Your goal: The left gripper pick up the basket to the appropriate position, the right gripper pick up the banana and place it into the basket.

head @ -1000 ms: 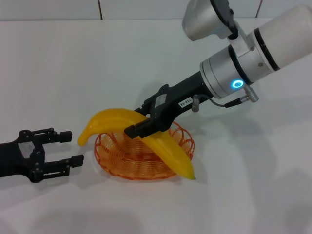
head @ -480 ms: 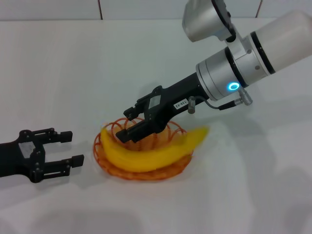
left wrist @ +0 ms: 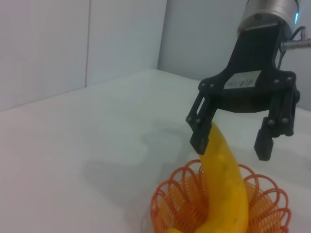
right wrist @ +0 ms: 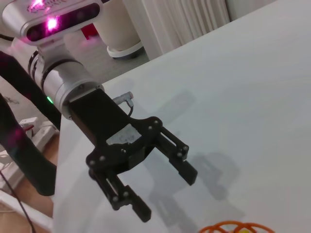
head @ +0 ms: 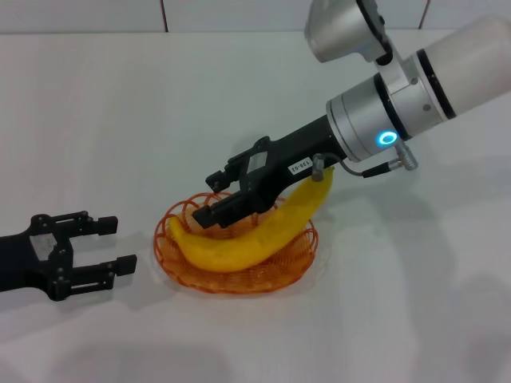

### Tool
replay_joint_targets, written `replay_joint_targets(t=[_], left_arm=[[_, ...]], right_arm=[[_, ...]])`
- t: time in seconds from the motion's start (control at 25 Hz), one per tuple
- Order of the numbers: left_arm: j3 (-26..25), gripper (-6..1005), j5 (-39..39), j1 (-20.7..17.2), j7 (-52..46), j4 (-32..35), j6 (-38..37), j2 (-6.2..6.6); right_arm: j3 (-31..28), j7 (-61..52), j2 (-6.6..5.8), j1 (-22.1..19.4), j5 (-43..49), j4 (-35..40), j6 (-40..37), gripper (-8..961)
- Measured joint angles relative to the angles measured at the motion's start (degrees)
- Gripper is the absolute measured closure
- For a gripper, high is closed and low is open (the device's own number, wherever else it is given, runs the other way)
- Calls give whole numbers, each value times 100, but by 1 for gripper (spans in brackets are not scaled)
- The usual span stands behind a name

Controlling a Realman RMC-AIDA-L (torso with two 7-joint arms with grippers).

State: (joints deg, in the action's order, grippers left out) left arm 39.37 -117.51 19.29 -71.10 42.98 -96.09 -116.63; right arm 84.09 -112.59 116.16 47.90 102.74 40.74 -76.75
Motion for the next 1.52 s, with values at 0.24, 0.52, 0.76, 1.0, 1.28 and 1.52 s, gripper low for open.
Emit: replay_joint_targets(t=[0.24,0.52,0.76,1.0,1.28,1.52], left_arm=[[0,271,0,-39,0,0,4,0],[-13,270,-1,-48,0,0,4,0],[-116,270,-82,-66,0,0,4,0],[-126,270,-87,-113,39,0,0,5],[-123,271,-89,-138,160,0,-48,12],[-128,271,-40,-169,293,26,-64,19]], right_arm=[[-602,11,-126,-129,12,71,-693,252],[-1519,223,-334,-980,27,834,-1619,253],[-2367,1517,-469,-1667,41,833,-2144,250],[-3256,3713,-497,-2199,50,-19,-2166,247],[-3424,5000,-671,-2194,712,-993,-1987,245],[-3466,5299,-458,-2176,1687,-969,-1219,250]])
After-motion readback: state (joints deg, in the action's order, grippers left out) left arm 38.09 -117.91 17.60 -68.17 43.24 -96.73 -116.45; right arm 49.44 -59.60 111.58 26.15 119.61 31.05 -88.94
